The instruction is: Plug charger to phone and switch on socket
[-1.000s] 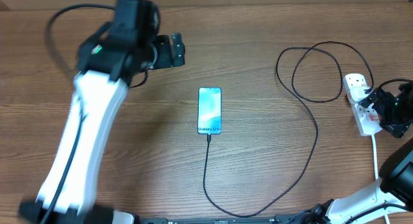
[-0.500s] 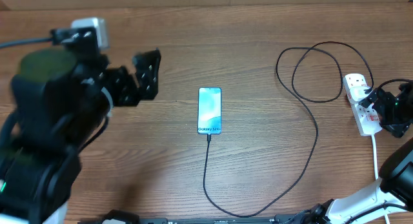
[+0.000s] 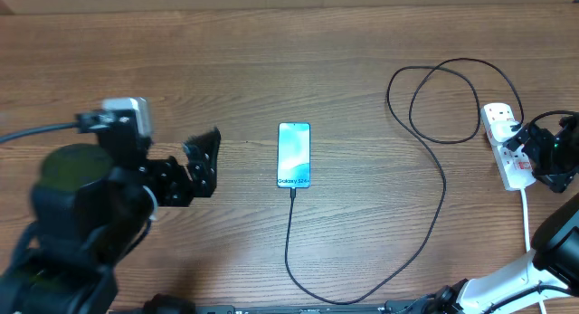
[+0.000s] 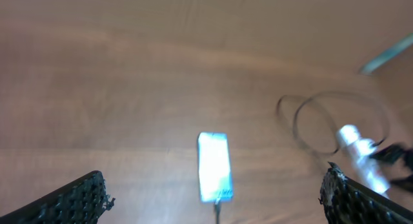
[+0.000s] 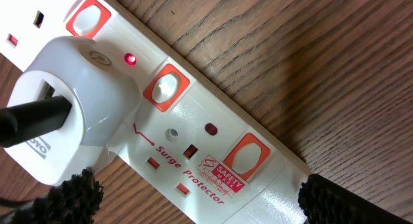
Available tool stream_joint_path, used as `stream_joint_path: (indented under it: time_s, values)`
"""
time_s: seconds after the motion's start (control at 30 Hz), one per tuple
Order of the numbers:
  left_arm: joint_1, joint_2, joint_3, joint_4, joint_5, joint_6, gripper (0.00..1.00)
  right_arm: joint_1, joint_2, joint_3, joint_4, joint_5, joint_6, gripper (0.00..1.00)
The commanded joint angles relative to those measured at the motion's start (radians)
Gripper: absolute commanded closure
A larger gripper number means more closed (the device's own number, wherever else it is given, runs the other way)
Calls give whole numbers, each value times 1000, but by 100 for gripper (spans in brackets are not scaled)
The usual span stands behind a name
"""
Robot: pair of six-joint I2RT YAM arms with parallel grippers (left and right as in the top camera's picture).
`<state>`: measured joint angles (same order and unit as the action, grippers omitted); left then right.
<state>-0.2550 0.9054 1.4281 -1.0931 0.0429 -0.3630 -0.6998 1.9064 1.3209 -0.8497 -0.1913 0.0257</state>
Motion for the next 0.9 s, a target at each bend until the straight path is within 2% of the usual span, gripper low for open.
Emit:
stream_joint_path:
  time_s: [0.0,0.13,0.23,0.4,0.67,0.77,0.87]
  values:
    - [0,-47,-122,1,-24,11,0,6,-32,14,7,-1,-5,0]
    - [0,-94,-280,6,-24,11,0,6,-32,14,7,-1,-5,0]
    - [6,-124,-386,89,-34,12,0,6,-32,14,7,-1,-5,0]
    - [37,-185,-556,378,-22,11,0,6,-32,14,7,-1,-5,0]
    - [57,-351,-854,949,-12,12,1,6,-32,14,7,-1,-5,0]
    - [79,-425,-966,1110,20,12,0,6,-32,14,7,-1,-5,0]
    - [101,-486,-1053,1210,42,12,0,6,-32,14,7,-1,-5,0]
